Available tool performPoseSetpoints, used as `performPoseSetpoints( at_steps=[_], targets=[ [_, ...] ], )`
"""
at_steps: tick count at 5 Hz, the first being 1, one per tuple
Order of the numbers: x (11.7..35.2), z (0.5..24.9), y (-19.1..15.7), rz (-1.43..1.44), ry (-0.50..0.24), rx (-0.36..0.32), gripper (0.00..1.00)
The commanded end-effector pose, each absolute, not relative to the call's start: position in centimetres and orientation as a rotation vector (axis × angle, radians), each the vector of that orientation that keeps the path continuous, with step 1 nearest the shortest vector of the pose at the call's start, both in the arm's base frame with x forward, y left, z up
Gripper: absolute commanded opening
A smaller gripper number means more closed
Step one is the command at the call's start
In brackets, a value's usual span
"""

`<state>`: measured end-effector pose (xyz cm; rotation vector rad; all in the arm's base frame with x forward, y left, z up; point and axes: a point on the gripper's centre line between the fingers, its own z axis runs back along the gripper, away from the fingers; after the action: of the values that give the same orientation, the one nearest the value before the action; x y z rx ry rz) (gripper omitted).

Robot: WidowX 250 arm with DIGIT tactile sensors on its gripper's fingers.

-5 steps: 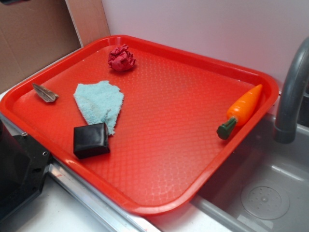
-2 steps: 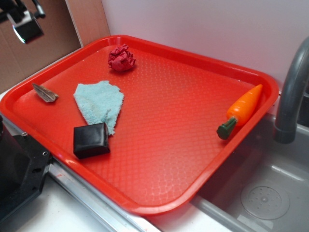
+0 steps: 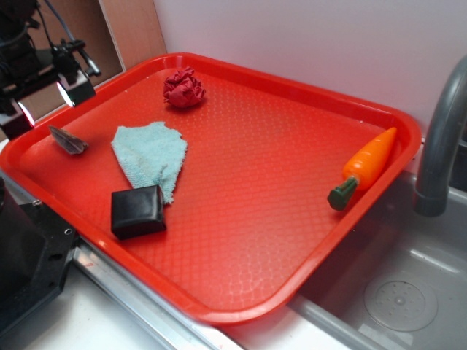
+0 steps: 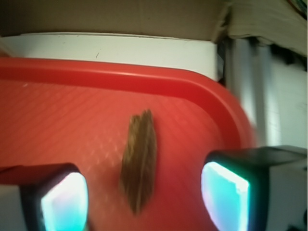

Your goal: Grab the wood chip.

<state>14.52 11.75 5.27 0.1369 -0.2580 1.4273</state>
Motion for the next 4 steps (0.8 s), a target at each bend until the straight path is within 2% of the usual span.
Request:
performPoseSetpoints(
  at_steps=[1,2,3,4],
  targets=[
    [14.75,2.72,13.71,1.477,-0.251,0.206,1.00],
    [14.98,1.89,13.60,1.467,-0.262,0.234,1.00],
    [15.05,1.78,13.32,1.453,-0.288,0.227,0.00],
    [14.99,2.05,13.01,1.448,-0.291,0.217,0.00]
  ],
)
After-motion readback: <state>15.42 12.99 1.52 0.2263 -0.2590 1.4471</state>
